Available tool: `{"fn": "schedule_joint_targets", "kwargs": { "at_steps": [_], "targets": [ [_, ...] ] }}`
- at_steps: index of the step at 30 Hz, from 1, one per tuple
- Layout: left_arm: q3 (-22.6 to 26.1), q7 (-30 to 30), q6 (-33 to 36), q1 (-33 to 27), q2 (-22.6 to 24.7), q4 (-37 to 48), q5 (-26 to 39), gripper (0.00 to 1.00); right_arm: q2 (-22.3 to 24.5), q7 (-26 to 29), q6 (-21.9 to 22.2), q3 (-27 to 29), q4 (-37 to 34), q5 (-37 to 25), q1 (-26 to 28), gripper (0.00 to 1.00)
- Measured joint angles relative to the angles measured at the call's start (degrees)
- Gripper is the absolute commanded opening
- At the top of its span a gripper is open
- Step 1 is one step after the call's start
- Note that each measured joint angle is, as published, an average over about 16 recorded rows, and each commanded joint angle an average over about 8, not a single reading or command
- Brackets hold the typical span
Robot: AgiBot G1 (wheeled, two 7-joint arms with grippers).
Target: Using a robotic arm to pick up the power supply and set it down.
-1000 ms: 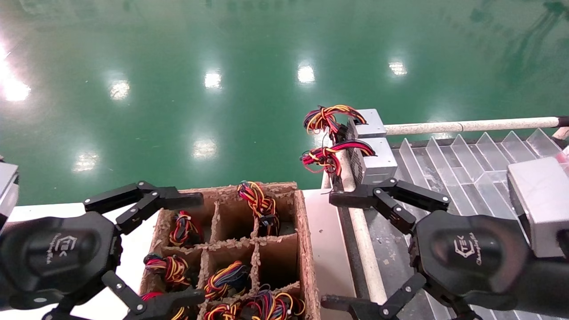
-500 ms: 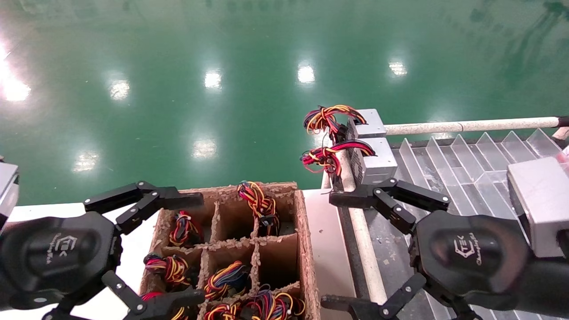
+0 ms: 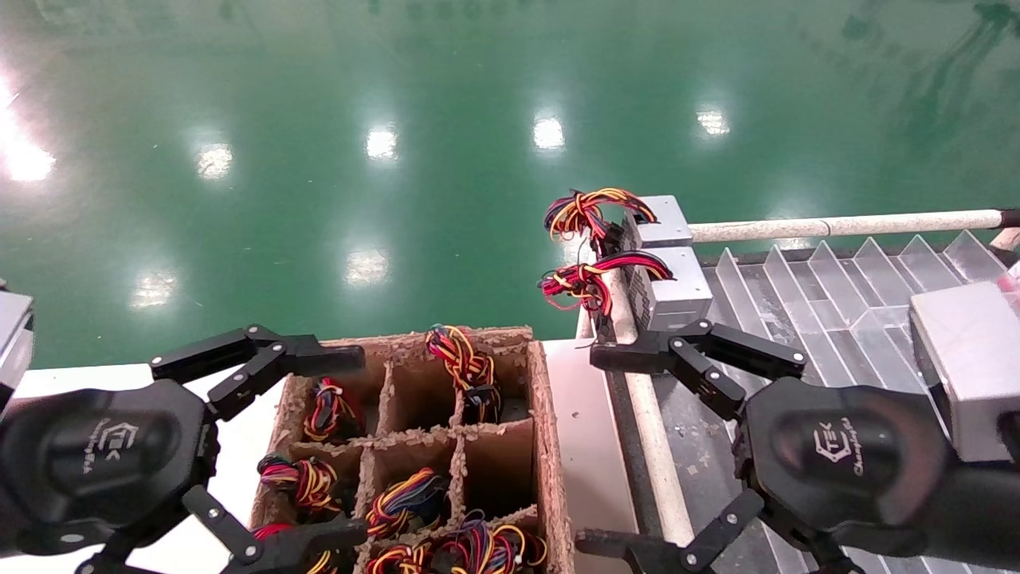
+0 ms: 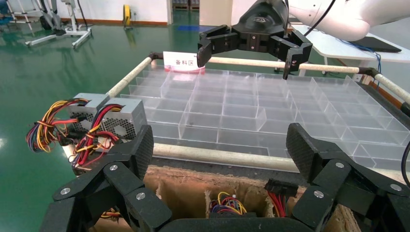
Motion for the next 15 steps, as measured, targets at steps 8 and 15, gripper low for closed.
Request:
{"fn": "schedule_joint_targets", "kwargs": {
  "at_steps": [8,15],
  "targets": [
    [0.00,0.00,0.00,0.00,0.00,0.00,0.00,1.00,0.00,0.00,0.00,0.00,0.00,0.00,0.00,1.00],
    [0.00,0.00,0.00,0.00,0.00,0.00,0.00,0.38,-0.02,-0.02,-0.03,-0.04,-0.07,-0.06,-0.02,1.00]
  ]
}}
